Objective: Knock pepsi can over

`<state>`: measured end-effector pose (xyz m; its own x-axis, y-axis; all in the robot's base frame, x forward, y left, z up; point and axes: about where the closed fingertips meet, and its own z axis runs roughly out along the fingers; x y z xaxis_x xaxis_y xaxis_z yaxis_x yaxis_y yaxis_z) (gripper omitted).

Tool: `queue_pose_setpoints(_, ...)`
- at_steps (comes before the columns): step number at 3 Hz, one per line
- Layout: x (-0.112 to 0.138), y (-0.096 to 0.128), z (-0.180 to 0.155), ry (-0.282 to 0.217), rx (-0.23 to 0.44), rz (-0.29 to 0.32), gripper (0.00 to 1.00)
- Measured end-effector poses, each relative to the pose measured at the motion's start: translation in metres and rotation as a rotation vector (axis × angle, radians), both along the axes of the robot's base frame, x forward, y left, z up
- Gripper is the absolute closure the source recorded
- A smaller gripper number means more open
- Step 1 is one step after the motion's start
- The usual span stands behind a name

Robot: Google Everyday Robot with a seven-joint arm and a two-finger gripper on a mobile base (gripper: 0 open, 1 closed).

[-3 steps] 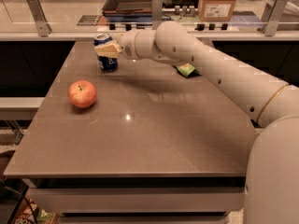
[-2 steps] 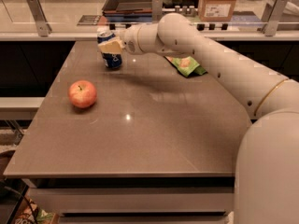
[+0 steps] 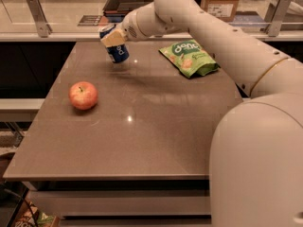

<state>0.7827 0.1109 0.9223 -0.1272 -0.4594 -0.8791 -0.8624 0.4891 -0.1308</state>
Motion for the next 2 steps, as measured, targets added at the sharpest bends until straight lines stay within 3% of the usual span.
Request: queue_pose_setpoints(2,-0.0176,-0.0033,0.0069,0.103,-0.219,-0.007,1.0)
